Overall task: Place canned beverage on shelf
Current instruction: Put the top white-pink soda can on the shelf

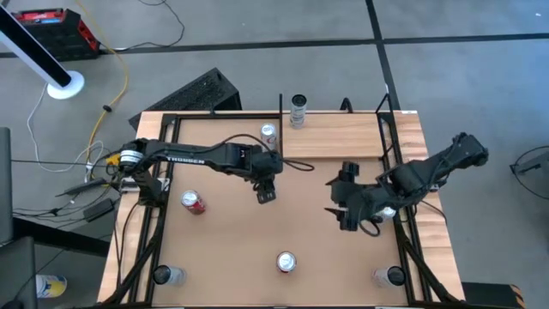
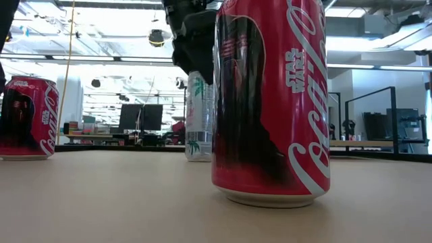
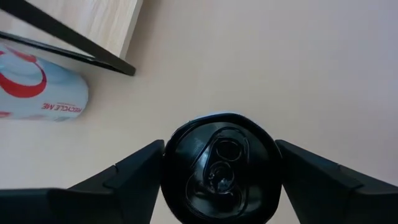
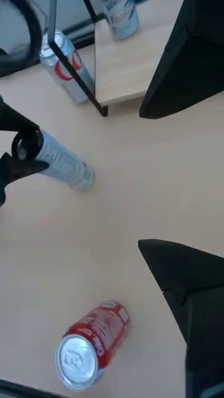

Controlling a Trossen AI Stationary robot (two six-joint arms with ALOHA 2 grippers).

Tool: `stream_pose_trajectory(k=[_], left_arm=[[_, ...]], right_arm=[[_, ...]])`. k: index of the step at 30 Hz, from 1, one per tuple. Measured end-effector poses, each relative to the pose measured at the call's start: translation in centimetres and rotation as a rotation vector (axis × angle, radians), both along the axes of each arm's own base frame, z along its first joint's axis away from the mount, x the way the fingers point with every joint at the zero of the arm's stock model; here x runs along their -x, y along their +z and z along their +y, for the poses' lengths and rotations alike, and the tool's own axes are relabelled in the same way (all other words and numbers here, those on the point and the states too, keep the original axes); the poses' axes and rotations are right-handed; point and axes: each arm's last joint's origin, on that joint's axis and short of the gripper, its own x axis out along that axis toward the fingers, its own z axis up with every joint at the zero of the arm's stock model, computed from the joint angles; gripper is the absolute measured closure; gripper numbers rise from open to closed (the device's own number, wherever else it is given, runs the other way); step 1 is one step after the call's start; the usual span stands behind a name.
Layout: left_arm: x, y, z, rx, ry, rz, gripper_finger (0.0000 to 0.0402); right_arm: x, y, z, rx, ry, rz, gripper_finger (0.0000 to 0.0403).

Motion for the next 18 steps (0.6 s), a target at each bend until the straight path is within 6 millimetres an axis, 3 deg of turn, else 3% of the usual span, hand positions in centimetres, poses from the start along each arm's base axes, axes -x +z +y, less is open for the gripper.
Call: stream_pose_trajectory(k=[9, 18], left_arm=[[0.0, 0.4, -0.1, 0.046, -0.024, -0.003, 0.0112], [0.3, 4.8, -0.1, -0.011, -0.084, -0.011, 0.0111]], right_arm=[[-1.5, -1.2, -0.6, -0.027, -0.046, -0.085, 0.0047], [-2.2, -1.0, -1.6, -0.035, -0.102, -0.134, 0.0047]])
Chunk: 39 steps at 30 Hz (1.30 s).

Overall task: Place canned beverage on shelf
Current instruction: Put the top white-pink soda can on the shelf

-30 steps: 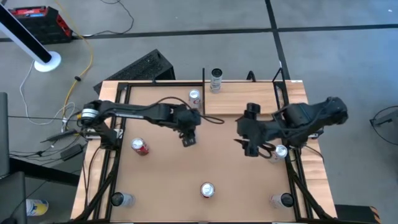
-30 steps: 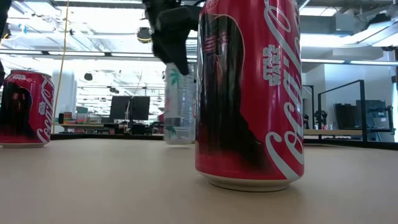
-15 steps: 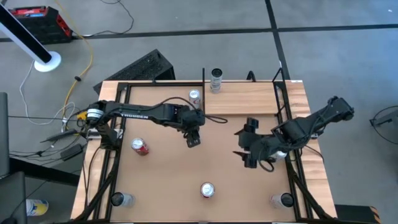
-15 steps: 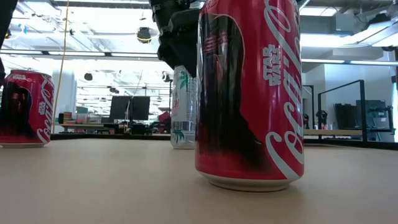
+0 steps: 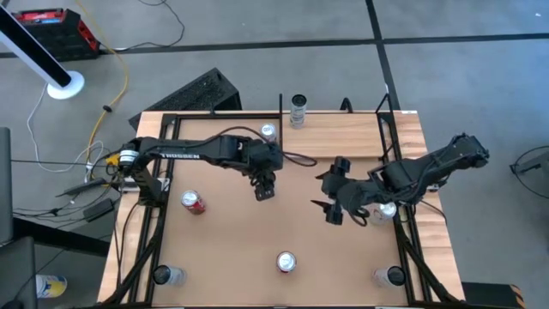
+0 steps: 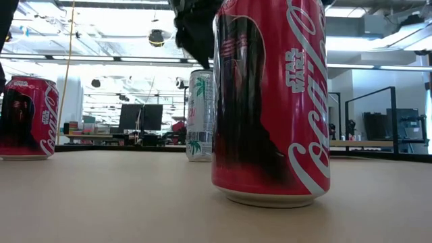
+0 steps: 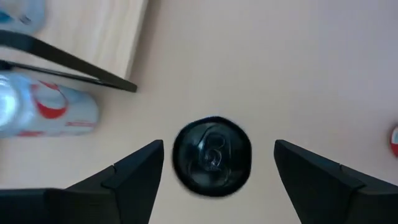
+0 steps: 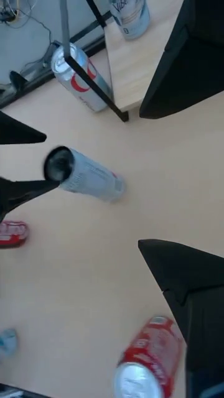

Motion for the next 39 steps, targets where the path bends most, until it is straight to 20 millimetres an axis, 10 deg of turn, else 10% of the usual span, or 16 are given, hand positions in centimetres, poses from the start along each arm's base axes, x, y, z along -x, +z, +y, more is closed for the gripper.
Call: stream_pose_trajectory(k=[11, 26, 39], left_arm=[[6.2, 4.9, 0.8, -0.235, -0.006, 0.158, 0.0111], [22.1, 0.6, 0.2, -0.241, 0.11, -0.414, 0.0111], [24.8, 1.3, 0.6, -0.679, 0.009, -0.376, 0.0111]], right_arm=[[-5.5, -5.5, -0.1, -0.003, -0.137, -0.188, 0.0047], [-12.3, -10.5, -1.1, 0.076, -0.35, -0.479, 0.0047], [-13.1, -11.5, -3.0, 0.023, -0.431, -0.479, 0.0047]])
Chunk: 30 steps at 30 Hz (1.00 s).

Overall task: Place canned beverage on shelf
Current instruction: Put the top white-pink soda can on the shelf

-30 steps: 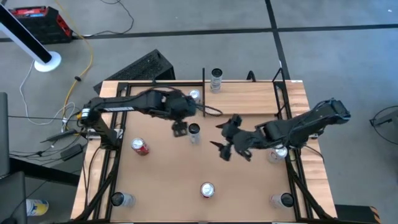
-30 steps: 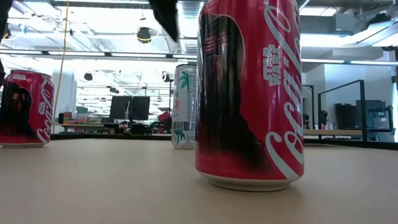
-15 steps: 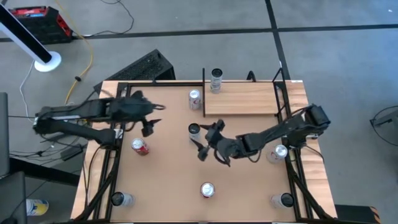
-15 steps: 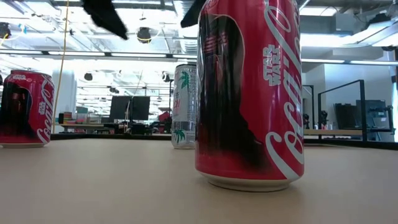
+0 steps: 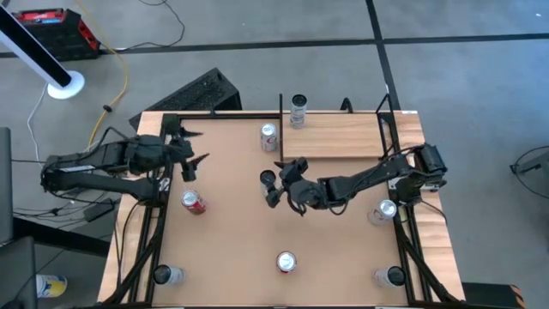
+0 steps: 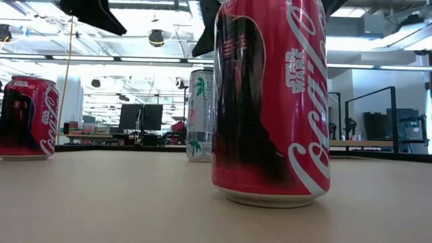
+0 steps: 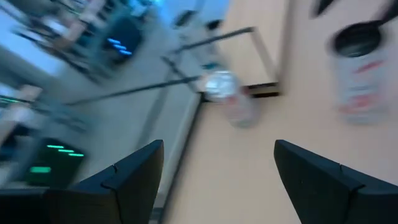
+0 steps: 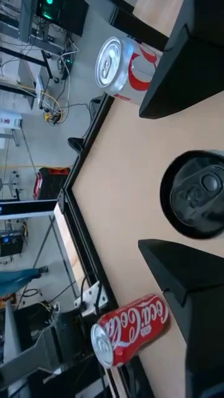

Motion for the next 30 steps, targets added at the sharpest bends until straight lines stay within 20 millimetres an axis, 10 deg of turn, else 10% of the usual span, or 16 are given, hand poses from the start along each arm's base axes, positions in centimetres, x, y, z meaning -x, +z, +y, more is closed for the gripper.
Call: stream_pose_trajectory(k=[15, 30], left_arm=[[1.4, 1.1, 3.0, -0.197, 0.35, 0.047, 0.0111], [2.7, 1.5, 2.8, -0.161, 0.31, -0.039, 0.0111]], right_arm=[[-0.6, -2.3, 0.3, -0.015, 0.0, 0.052, 0.0047], [-0.9, -2.8, -1.0, -0.062, 0.022, 0.072, 0.0052]])
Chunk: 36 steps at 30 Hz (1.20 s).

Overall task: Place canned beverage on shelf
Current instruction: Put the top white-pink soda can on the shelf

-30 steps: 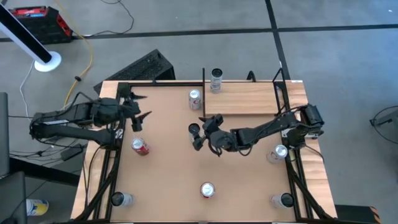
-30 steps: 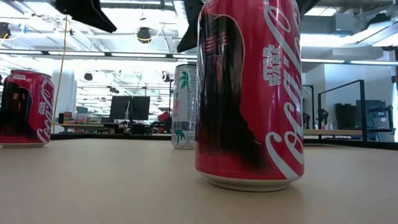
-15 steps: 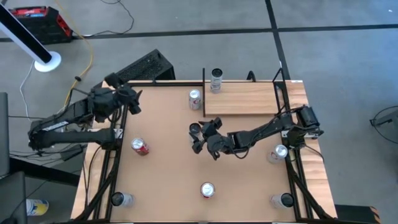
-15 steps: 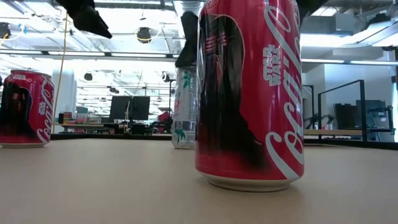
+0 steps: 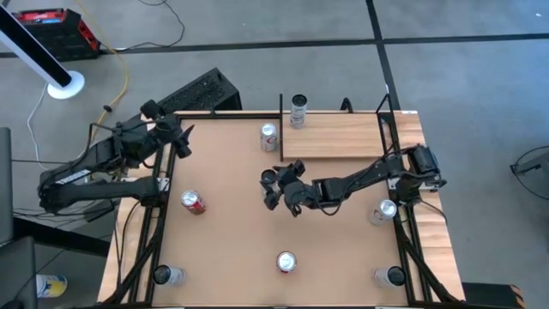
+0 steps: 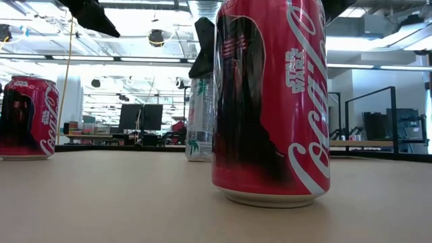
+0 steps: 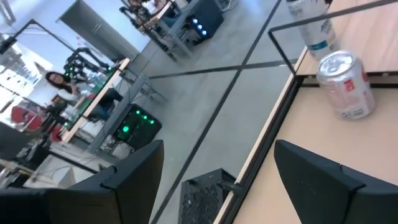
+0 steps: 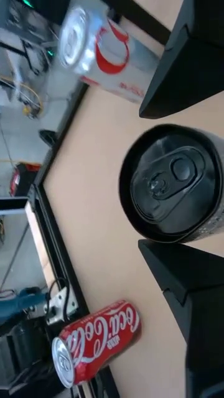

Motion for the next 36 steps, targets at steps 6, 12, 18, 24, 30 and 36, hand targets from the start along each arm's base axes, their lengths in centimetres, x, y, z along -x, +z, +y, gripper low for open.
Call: stream_pose_trajectory(k=[6, 12, 18, 24, 30, 36], left_arm=[[0.8, 0.2, -0.3, -0.008, -0.002, -0.032, 0.0111], [1.7, 0.4, -0.6, -0.015, -0.001, -0.063, 0.0111], [2.5, 0.3, -0.8, -0.024, -0.002, -0.093, 0.0111], [2.9, -0.4, -1.0, -0.059, -0.005, -0.112, 0.0111], [3.7, -0.2, -1.3, -0.072, -0.004, -0.151, 0.0111], [4.0, -0.1, -1.4, -0.074, -0.003, -0.169, 0.0111]], right_arm=[[-0.1, -0.2, -0.9, -0.046, 0.031, 0.011, 0.0096], [-0.2, -0.1, -0.8, 0.014, 0.075, 0.05, 0.0114], [0.0, 0.9, -1.0, 0.065, 0.297, 0.108, 0.0116], [0.4, 3.1, -1.7, 0.084, 0.726, 0.076, 0.0116], [0.7, 3.0, -2.4, 0.032, 1.033, 0.049, 0.0113], [0.6, 2.2, -3.1, 0.042, 1.149, 0.063, 0.0113]])
